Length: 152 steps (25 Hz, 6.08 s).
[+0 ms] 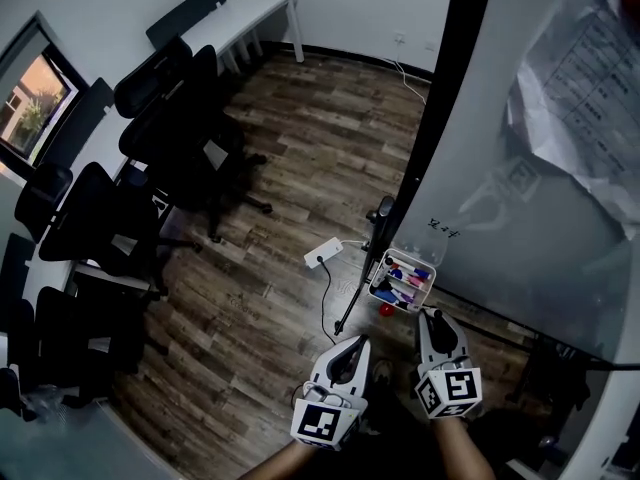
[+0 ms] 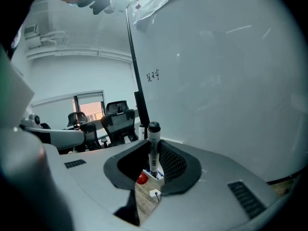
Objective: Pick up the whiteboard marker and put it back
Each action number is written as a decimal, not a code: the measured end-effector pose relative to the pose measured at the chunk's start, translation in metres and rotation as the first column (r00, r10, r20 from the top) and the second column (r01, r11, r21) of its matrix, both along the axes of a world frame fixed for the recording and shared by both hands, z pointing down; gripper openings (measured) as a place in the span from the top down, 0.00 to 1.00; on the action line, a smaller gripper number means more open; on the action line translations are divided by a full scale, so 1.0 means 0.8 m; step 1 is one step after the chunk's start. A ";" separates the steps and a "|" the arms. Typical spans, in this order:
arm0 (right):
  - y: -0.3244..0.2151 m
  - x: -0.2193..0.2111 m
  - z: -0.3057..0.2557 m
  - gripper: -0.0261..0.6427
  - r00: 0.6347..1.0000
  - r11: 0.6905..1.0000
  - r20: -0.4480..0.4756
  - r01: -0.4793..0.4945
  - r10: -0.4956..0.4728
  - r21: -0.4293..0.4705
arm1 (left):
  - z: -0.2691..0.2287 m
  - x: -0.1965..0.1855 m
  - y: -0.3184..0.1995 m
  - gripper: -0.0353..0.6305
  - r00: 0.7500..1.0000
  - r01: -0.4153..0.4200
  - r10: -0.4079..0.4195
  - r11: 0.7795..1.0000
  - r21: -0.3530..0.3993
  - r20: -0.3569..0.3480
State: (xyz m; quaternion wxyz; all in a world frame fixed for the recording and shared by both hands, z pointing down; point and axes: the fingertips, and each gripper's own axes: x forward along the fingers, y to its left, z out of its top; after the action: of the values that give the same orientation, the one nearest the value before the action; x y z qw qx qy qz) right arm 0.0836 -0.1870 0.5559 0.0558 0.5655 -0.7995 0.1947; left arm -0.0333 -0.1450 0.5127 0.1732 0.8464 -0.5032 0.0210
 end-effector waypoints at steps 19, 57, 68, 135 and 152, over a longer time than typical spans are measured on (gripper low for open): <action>0.097 -0.001 -0.071 0.85 0.998 0.991 -0.024 -0.060 0.063 0.123 | -0.048 -0.007 0.074 0.94 0.996 -0.072 0.077 0.992 0.108 -0.050; 0.284 0.069 -0.110 0.85 0.999 0.985 0.039 0.020 -0.027 0.173 | -0.083 0.075 0.223 0.94 0.998 -0.017 0.006 0.988 0.155 0.070; 0.307 0.067 -0.126 0.85 0.999 0.979 0.037 -0.027 0.020 0.201 | -0.114 0.072 0.239 0.94 0.997 -0.073 0.063 0.973 0.218 0.053; 0.318 0.039 -0.114 0.85 0.987 0.977 0.103 0.106 -0.126 0.182 | -0.090 0.041 0.271 0.94 0.991 0.082 -0.099 0.981 0.179 0.091; 0.237 0.003 -0.119 0.85 0.996 0.982 0.048 0.068 -0.077 0.179 | -0.091 0.007 0.180 0.94 0.998 0.033 -0.042 0.980 0.196 0.043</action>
State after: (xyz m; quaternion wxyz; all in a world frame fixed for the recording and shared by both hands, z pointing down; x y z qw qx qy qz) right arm 0.0862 0.0028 0.4607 -0.0097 0.5332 -0.8349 0.1363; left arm -0.0278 -0.0013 0.4396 0.0779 0.8490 -0.5225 -0.0119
